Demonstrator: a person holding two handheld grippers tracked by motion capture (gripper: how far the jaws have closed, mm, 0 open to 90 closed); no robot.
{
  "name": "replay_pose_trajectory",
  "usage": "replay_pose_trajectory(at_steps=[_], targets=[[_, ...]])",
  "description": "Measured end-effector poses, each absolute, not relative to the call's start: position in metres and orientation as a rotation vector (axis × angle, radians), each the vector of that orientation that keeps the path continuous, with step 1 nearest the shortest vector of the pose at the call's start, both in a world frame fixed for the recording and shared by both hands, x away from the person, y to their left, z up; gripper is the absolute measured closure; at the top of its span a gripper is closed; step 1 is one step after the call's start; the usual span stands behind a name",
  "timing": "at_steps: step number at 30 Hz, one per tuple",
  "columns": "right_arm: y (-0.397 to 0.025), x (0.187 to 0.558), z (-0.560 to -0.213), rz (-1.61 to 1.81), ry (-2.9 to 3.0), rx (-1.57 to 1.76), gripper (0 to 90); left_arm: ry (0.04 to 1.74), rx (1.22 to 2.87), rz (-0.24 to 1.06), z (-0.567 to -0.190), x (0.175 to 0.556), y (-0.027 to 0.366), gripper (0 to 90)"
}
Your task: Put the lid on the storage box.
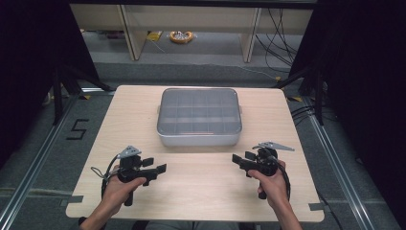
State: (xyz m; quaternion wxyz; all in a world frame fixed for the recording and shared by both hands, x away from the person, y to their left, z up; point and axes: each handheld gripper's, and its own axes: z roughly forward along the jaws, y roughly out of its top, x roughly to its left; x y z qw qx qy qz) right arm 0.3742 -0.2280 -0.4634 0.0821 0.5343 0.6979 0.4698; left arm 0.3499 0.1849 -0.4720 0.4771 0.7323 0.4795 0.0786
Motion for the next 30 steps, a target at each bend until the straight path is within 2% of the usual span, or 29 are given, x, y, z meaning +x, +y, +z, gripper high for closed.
replay_pose_trajectory(at_steps=[8, 30], targets=[[-0.226, 0.36, -0.47, 1.394, 2.123, 1.594, 34.7, 1.159, 1.819, 0.189, -0.479, 0.341, 0.184, 32.1], [-0.223, 0.332, -0.48, 1.417, 2.164, 1.543, 22.2, 1.101, 1.916, 0.142, -0.494, 0.316, 0.177, 15.0]])
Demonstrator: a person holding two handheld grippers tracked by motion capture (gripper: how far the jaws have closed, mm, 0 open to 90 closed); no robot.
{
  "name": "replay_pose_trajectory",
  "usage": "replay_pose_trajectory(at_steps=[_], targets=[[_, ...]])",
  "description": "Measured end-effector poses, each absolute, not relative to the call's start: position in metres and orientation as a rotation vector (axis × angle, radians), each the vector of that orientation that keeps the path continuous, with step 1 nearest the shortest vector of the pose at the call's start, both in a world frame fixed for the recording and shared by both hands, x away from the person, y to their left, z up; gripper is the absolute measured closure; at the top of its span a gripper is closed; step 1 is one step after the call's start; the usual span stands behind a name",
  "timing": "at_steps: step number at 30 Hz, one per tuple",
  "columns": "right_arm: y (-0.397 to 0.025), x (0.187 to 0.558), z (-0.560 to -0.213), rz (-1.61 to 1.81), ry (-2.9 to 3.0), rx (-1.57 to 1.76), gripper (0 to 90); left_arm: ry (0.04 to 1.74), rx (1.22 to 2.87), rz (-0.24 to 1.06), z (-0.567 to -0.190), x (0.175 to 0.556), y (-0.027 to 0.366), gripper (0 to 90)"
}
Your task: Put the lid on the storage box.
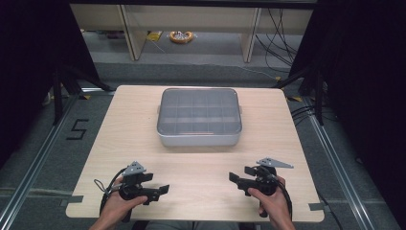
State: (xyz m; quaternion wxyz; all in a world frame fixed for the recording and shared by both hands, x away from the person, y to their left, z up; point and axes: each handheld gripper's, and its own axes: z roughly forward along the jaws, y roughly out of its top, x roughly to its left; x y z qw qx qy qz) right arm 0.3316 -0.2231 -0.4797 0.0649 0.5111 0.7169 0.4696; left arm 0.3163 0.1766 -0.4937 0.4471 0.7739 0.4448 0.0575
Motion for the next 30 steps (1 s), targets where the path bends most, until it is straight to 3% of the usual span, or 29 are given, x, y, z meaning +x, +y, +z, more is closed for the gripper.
replay_pose_trajectory(at_steps=[30], targets=[[-0.217, 0.284, -0.49, 1.398, 2.289, 1.461, 20.7, 1.041, 1.957, 0.14, -0.496, 0.281, 0.174, 15.1]])
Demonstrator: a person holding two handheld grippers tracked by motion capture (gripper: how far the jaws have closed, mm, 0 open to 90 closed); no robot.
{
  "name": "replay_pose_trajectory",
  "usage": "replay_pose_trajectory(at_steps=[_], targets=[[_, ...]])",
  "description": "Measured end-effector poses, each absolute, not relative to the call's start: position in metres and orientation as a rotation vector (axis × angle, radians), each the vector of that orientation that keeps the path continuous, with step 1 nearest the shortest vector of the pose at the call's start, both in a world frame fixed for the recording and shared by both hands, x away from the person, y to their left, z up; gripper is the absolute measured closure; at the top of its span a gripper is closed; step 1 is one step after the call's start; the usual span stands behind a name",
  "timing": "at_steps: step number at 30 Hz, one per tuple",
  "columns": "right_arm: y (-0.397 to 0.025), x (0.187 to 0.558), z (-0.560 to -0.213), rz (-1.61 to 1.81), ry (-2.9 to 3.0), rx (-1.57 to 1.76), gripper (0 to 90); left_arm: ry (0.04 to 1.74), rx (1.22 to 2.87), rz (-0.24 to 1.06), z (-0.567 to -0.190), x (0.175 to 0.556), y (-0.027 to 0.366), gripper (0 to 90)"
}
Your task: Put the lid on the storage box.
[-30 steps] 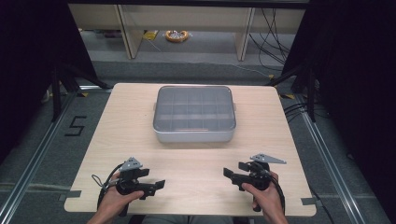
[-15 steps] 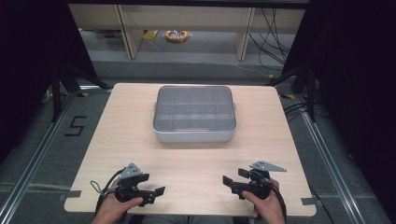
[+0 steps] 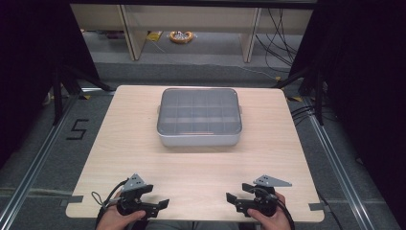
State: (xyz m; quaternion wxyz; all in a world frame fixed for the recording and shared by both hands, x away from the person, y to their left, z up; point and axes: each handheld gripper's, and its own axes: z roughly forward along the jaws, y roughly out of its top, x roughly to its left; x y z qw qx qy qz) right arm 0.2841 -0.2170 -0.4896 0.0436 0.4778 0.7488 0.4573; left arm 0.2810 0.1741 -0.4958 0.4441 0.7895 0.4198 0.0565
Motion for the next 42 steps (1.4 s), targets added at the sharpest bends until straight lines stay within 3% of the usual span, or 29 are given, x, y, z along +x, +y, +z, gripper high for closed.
replay_pose_trajectory(at_steps=[42], targets=[[-0.219, 0.247, -0.497, 1.295, 2.341, 1.483, 21.2, 1.071, 1.952, 0.085, -0.497, 0.262, 0.18, 15.1]])
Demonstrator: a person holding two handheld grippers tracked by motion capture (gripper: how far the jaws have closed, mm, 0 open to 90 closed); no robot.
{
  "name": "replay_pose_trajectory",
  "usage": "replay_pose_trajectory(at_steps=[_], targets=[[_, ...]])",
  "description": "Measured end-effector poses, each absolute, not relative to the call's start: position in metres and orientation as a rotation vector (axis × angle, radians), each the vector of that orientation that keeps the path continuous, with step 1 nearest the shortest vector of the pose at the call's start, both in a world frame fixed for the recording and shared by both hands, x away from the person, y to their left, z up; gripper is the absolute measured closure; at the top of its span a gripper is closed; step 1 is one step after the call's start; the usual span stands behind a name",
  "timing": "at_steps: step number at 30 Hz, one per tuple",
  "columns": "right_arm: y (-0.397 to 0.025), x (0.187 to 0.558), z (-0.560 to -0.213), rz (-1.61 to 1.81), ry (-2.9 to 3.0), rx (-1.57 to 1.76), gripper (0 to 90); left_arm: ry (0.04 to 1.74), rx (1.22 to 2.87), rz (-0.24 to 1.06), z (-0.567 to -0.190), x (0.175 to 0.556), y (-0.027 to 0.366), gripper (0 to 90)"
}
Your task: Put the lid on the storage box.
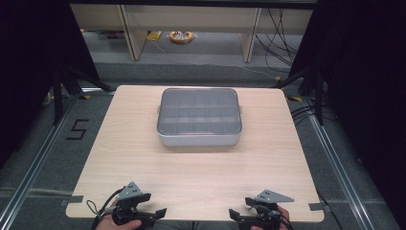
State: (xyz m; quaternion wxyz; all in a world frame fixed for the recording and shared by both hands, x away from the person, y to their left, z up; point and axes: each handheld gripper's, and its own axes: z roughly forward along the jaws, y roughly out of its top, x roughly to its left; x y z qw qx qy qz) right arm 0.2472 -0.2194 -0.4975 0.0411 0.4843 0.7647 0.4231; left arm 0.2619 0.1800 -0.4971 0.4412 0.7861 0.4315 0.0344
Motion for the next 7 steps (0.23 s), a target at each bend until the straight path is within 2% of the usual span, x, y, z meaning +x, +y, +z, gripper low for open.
replay_pose_trajectory(at_steps=[7], targets=[[-0.2211, 0.2498, -0.4999, 1.301, 2.364, 1.442, 21.4, 1.064, 1.959, 0.084, -0.497, 0.2618, 0.1799, 15.1]])
